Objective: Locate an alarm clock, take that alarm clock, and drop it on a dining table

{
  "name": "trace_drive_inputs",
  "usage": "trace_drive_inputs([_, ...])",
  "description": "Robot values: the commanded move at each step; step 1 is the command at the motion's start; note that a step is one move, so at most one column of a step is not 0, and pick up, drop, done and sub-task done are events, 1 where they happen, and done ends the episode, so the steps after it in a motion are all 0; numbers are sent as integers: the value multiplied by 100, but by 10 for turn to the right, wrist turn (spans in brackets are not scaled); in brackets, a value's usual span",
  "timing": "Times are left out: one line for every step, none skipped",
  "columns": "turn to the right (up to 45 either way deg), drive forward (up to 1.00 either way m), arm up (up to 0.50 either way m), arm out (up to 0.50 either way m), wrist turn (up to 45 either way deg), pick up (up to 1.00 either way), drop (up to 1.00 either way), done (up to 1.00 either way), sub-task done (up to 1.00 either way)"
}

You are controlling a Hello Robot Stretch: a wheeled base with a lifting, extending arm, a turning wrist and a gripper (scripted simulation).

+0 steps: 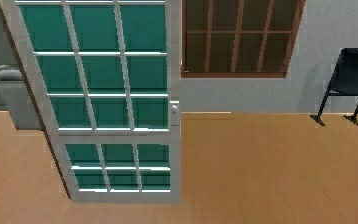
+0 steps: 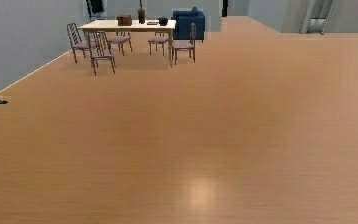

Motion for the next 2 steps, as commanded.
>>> trace_drive_inputs([-450, 0, 0, 0, 0, 0, 0, 0, 0])
trace_drive_inputs([-270, 0, 0, 0, 0, 0, 0, 0, 0])
